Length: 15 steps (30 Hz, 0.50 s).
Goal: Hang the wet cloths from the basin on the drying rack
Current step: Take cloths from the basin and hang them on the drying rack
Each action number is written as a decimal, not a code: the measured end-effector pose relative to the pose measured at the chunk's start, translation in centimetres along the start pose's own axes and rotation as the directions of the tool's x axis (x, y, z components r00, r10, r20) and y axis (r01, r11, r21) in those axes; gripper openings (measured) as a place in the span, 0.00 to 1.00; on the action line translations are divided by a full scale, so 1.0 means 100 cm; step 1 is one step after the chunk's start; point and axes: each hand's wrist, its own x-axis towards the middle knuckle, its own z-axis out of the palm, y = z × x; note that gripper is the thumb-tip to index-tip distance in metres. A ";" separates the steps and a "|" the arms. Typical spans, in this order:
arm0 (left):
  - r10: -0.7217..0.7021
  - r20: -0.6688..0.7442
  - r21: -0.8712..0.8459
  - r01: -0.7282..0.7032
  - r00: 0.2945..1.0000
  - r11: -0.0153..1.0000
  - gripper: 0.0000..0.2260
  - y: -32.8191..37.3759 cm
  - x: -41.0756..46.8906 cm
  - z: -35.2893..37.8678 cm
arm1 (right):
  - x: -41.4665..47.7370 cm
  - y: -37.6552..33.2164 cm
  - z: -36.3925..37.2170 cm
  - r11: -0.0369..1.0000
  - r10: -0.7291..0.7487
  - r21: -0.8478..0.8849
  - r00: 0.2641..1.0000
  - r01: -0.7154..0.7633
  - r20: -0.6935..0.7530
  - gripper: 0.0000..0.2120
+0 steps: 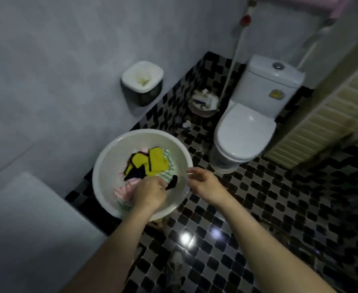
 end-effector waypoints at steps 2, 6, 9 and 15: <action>-0.059 0.089 0.058 0.054 0.994 0.997 0.14 -0.022 0.006 0.003 | 0.019 0.000 0.020 0.999 0.051 -0.004 0.998 -0.051 0.047 0.22; -0.172 0.157 0.100 0.158 0.973 0.982 0.16 -0.060 0.024 0.010 | 0.053 0.004 0.051 0.994 0.113 0.003 0.990 -0.113 0.079 0.24; -0.235 0.197 0.145 0.209 0.952 0.967 0.17 -0.088 0.047 0.018 | 0.088 0.014 0.070 0.992 0.119 0.028 0.986 -0.123 0.121 0.23; -0.329 0.287 0.192 0.283 0.900 0.940 0.14 -0.117 0.079 0.046 | 0.156 0.026 0.097 0.928 0.088 -0.372 0.985 -0.027 0.148 0.22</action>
